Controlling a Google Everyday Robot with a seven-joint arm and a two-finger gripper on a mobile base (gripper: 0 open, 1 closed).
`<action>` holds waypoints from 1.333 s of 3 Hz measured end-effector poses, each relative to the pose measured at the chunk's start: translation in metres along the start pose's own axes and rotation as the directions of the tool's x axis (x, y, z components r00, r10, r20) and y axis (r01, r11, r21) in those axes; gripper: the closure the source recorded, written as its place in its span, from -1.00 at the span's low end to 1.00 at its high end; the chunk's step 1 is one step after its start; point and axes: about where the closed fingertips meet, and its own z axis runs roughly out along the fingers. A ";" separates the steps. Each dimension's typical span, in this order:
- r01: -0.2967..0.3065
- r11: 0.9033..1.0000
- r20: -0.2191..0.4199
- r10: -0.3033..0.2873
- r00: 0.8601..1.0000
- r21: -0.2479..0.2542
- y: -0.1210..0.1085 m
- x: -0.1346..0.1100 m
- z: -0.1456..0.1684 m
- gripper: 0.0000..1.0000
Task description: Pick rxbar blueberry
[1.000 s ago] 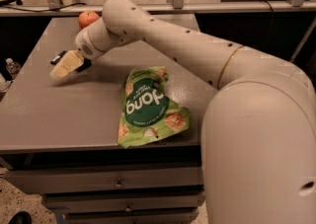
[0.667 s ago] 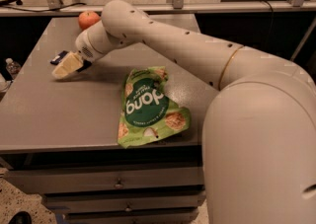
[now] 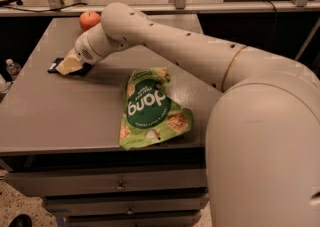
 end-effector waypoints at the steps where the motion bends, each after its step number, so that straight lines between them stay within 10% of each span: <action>1: -0.001 1.000 -0.001 0.001 1.000 0.009 -0.002 0.000 -0.003 0.74; 4: 0.030 0.998 0.028 -0.031 0.999 0.047 -0.016 -0.026 -0.036 1.00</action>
Offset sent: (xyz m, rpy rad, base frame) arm 0.0074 -0.0159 0.0267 0.0057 -0.0404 -0.0280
